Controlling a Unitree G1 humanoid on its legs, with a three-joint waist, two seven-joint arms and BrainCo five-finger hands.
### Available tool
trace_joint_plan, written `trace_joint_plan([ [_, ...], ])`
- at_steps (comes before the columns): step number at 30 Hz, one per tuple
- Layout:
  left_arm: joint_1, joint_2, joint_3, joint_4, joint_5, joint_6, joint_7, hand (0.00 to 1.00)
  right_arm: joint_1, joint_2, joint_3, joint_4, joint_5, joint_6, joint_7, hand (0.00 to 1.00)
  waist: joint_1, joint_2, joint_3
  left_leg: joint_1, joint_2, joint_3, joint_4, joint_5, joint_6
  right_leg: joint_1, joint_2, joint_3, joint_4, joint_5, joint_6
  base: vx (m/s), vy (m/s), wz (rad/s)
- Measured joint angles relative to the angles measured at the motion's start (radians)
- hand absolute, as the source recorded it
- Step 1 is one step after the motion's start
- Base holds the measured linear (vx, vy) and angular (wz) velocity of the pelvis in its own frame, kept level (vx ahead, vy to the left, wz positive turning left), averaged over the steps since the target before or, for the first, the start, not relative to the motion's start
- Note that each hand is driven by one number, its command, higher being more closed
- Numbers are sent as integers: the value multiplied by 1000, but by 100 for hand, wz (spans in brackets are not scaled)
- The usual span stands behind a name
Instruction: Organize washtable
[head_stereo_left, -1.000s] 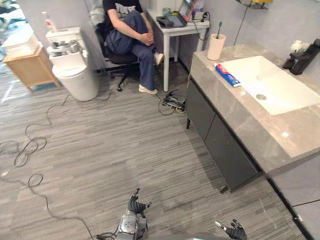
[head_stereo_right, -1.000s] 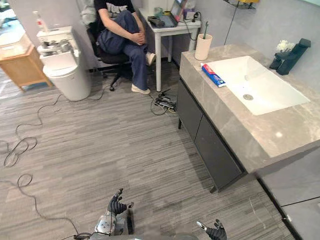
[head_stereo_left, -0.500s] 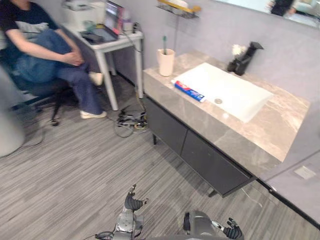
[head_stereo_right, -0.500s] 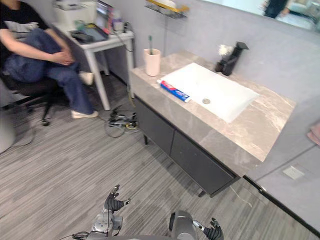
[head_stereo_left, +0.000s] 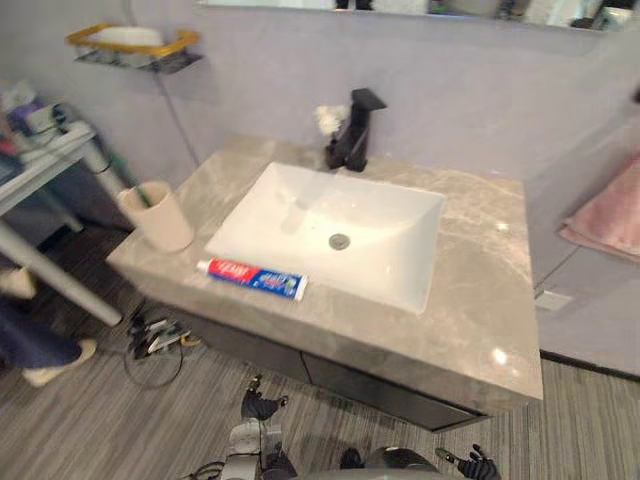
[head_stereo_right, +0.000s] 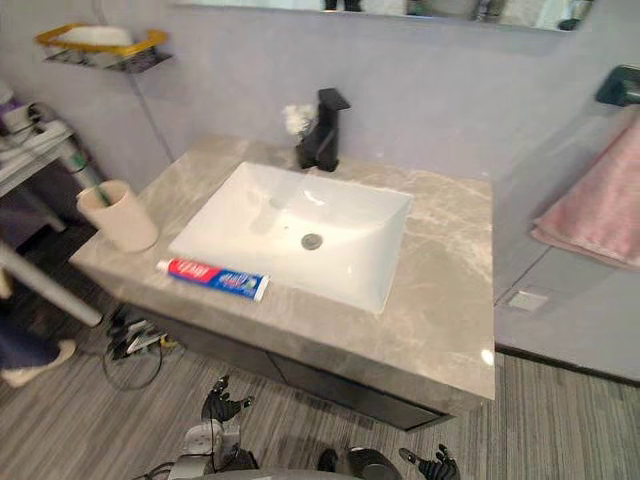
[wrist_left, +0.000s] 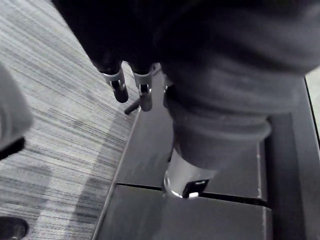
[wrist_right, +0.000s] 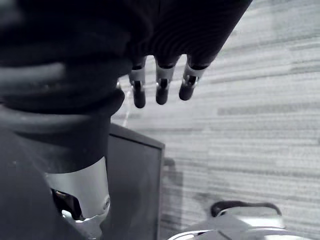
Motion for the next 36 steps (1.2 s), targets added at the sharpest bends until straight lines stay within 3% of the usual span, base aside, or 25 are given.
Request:
trace_joint_plan([
  [2,33,19,37,10,0,9,11,0,-9,-3,16,4,-16,2,4,0,16,-6,-12,41,5,92,-51,21,-57,-27,-19,81,49,-37,87,208,359,-138],
  [3,42,18,54,3,-23,13,15,0,-15,0,16,3,-24,2,7,0,16,-2,-15,45,4,129,-62,23,-51,-47,-47,43,60,-47,130,158,395,-145],
  [4,44,19,81,-1,-79,37,18,0,-38,1,24,6,-36,3,7,0,21,-27,-27,57,-9,216,-74,25,-40,-81,-166,-166,70,-65,133,68,321,-104],
  [5,43,23,83,5,-97,54,19,0,-43,6,34,13,-38,0,8,0,24,-22,-24,65,-12,243,-82,27,-38,-83,-210,-232,59,-57,133,43,369,-113],
  [6,34,31,83,31,-128,70,19,0,-65,17,57,41,-40,-1,9,0,25,-24,-25,76,-16,274,-90,26,-32,-76,-280,-327,29,-7,127,0,226,-60],
  [7,30,35,82,40,-136,70,16,0,-72,26,63,52,-46,0,16,0,26,-24,-25,79,-20,280,-92,26,-29,-66,-308,-348,15,37,125,-2,218,-36],
  [8,23,48,70,54,-140,70,11,0,-83,19,73,74,-53,-4,25,0,29,-30,-27,88,-33,278,-95,26,-27,-46,-336,-351,-18,84,155,-42,116,-6],
  [10,14,66,37,75,-137,68,11,0,-99,1,74,126,-60,-1,31,0,40,-22,-33,102,-35,272,-99,29,-31,-11,-328,-368,-70,84,174,-87,18,-5],
  [13,38,73,-12,82,-135,50,1,0,-103,-27,88,157,-74,3,30,0,40,-7,-60,113,-35,264,-151,49,-39,29,-291,-360,-187,148,179,-77,-44,-7],
  [15,47,79,-22,81,-135,13,-17,0,-112,-46,116,180,-78,5,31,0,44,-12,-65,107,-47,248,-183,60,-36,45,-278,-363,-272,203,176,-78,-11,-10],
  [19,49,95,-57,79,-115,-33,-32,0,-114,-54,117,181,-78,4,31,0,40,-19,-60,54,-65,185,-163,80,-32,44,-276,-408,-292,225,173,-40,23,33],
  [23,52,96,-48,73,-116,-63,-32,0,-113,-76,100,219,-95,3,31,0,40,-40,-56,22,-66,178,-145,77,-17,38,-328,-483,-244,199,180,-17,104,51],
  [26,54,89,-15,69,-116,-65,-32,0,-89,-91,28,226,-96,10,29,0,28,-37,-50,-24,48,207,67,53,11,37,-383,-519,-190,195,189,65,207,45],
  [27,58,89,-14,70,-116,-66,-31,0,-84,-101,21,227,-95,12,28,0,16,-37,-50,-13,74,184,80,56,7,38,-409,-528,-164,187,215,97,387,49],
  [28,61,87,-15,71,-116,-65,-31,0,-75,-112,19,231,-94,14,28,0,10,-25,-45,20,83,132,37,46,-43,36,-435,-535,-127,176,244,43,440,42],
  [29,61,87,-20,71,-116,-64,-31,0,-71,-118,4,245,-93,15,29,0,9,-9,-44,54,63,107,9,-6,-117,38,-447,-539,-109,177,251,35,467,35],
  [30,59,92,-24,70,-116,-64,-32,0,-75,-111,-3,257,-91,15,28,0,5,-17,-36,58,49,107,5,-41,-116,43,-465,-541,-103,180,256,6,494,35],
  [31,50,107,-33,66,-116,-64,-31,0,-78,-78,-19,269,-75,16,27,0,4,-50,-20,48,11,107,26,-54,-104,51,-504,-547,-98,188,260,-20,436,38],
  [32,50,146,-57,56,-111,-66,-31,0,-77,-47,-32,267,-66,17,28,0,6,-73,-19,22,-18,101,85,-72,-88,53,-535,-553,-94,215,248,-55,503,29],
  [34,45,177,-95,62,-80,-61,-31,0,-79,-38,-36,257,-62,17,32,0,8,-68,-17,-29,-33,107,190,-147,-48,28,-566,-546,-54,264,254,-90,422,-4],
  [35,36,192,-132,68,-70,-59,-31,0,-84,-45,-35,251,-55,18,30,0,9,-63,-18,-57,-59,129,222,-181,-12,-21,-604,-546,-14,293,192,-124,444,-29],
  [36,29,194,-151,77,-65,-59,-32,0,-92,-55,-34,248,-53,19,30,0,10,-55,-18,-64,-68,146,215,-184,1,-52,-615,-546,-14,336,119,-125,410,-40],
])
